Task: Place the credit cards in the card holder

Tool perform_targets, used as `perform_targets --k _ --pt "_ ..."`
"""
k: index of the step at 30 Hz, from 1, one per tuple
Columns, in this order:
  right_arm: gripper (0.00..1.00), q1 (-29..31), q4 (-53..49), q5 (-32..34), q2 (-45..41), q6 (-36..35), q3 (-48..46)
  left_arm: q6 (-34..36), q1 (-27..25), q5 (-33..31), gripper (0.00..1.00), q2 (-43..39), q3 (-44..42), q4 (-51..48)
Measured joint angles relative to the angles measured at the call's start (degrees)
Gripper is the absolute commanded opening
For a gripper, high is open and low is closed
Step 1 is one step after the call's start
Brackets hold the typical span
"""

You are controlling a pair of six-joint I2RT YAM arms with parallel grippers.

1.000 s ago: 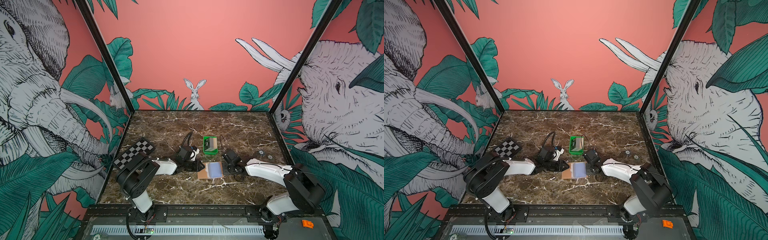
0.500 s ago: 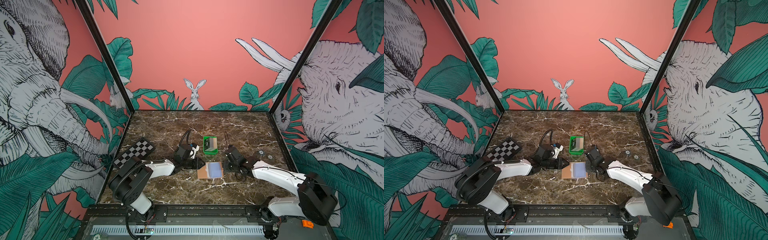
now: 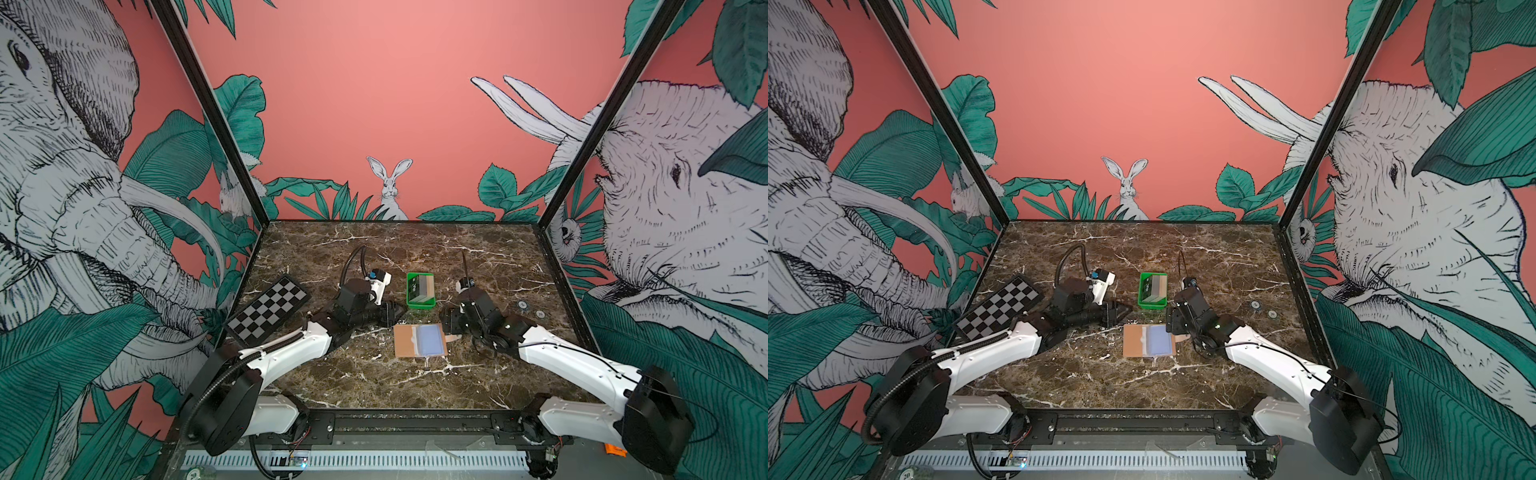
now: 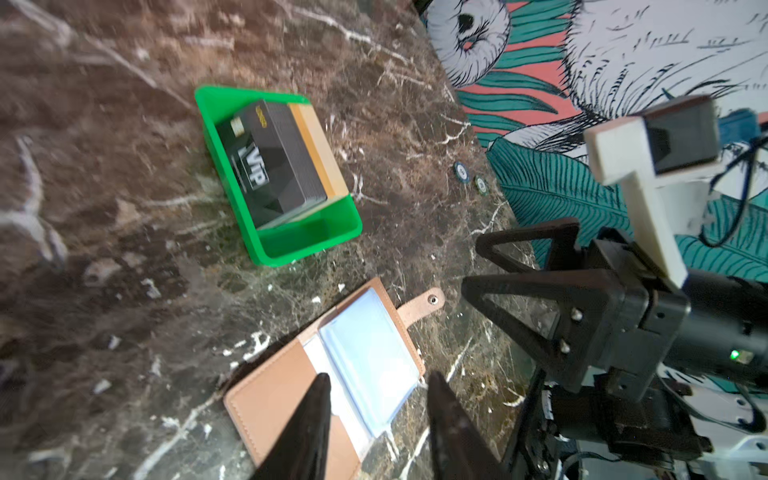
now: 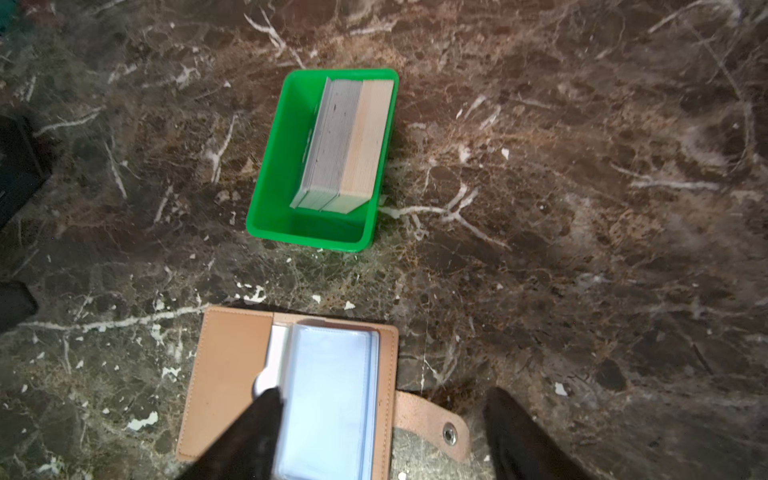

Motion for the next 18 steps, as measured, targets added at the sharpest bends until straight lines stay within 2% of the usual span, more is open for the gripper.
perform_targets --k 2,3,10,18 --pt "0.98 0.00 0.76 0.90 -0.15 -0.26 0.55 0.81 0.24 -0.74 0.92 -1.79 0.00 0.04" --pt "0.98 0.00 1.11 1.31 -0.22 -0.28 0.72 1.07 0.24 -1.18 0.99 -2.29 0.02 0.02" --pt "0.98 0.00 1.27 6.25 -0.28 -0.20 2.34 2.23 0.26 -3.45 0.99 -3.52 1.16 -2.16" --pt "0.95 -0.02 0.76 6.58 0.22 -2.19 3.06 3.28 0.26 -4.00 0.99 -2.29 2.58 -4.96"
